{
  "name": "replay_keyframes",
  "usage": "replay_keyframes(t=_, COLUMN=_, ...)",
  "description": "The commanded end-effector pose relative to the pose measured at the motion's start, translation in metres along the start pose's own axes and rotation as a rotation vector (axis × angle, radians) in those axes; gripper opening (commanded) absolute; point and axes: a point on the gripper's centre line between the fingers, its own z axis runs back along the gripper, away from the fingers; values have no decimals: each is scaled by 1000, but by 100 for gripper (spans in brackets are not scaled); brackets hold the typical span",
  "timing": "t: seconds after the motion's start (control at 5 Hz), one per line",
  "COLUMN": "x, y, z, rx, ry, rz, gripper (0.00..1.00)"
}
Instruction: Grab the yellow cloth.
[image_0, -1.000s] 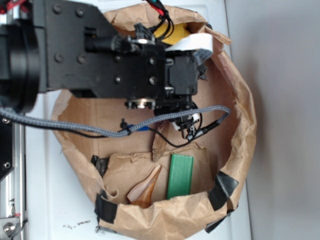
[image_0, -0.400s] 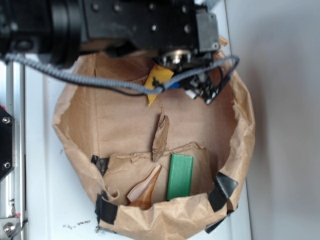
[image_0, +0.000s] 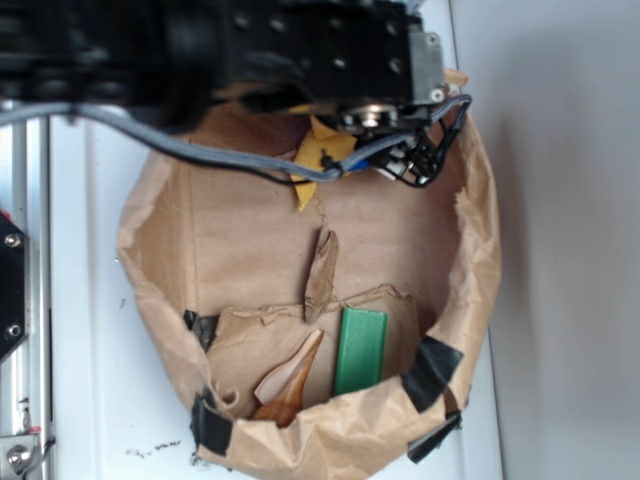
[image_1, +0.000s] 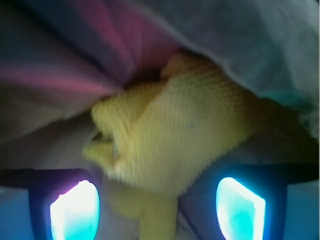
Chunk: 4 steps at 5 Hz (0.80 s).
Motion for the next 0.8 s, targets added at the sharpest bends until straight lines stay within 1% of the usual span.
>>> replay_keyframes(t=0.0, x=3, y=-18, z=-19, rx=48, ry=-140, rz=-40, gripper=100)
replay_keyframes(t=0.2, x=-3, y=-26, z=-21, rx=32, ry=-166, rz=-76, gripper=32)
replay_keyframes(t=0.4, x=-6, y=-26, z=-18, rx=16, ry=-182, rz=-99, gripper=0)
replay_keyframes(t=0.6, x=-5, y=-25, z=-13, rx=5, ry=-182, rz=-123, gripper=0)
